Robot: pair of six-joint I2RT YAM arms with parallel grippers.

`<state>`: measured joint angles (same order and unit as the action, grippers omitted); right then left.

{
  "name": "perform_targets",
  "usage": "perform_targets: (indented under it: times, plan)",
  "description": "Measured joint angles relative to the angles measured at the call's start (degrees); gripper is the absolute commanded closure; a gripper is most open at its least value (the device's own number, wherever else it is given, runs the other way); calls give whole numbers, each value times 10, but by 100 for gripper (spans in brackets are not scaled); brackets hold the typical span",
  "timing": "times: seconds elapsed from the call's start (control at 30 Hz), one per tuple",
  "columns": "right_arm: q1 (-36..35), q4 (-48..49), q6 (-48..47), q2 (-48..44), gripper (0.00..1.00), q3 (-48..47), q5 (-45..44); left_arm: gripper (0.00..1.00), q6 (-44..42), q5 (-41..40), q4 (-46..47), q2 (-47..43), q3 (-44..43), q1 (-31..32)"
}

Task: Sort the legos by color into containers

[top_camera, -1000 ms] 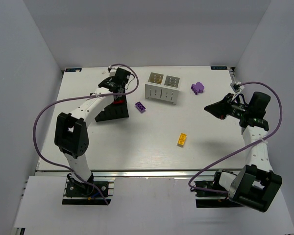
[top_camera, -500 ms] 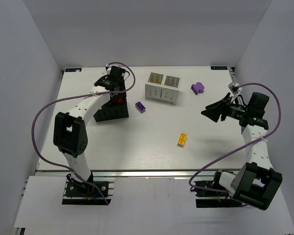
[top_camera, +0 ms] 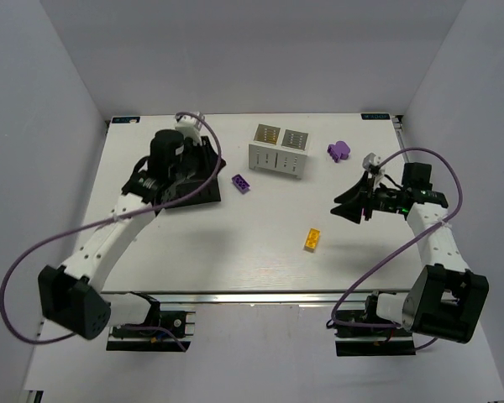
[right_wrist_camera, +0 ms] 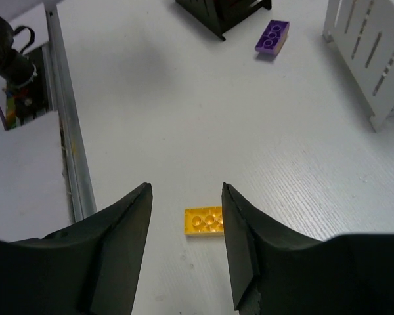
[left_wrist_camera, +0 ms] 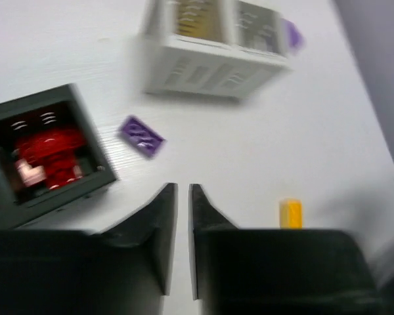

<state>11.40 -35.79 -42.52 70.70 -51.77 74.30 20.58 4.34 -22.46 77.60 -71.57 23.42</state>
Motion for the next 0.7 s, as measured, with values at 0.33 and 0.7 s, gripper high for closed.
perform_targets:
  times: [0.33,0.7]
  plan:
    - [-96,-105,-249,6,11,-7,-114,17,-41,243,113,-80,205,8]
    - [-199,-209,-527,78,14,-57,-229,15,-68,242,116,-167,205,8]
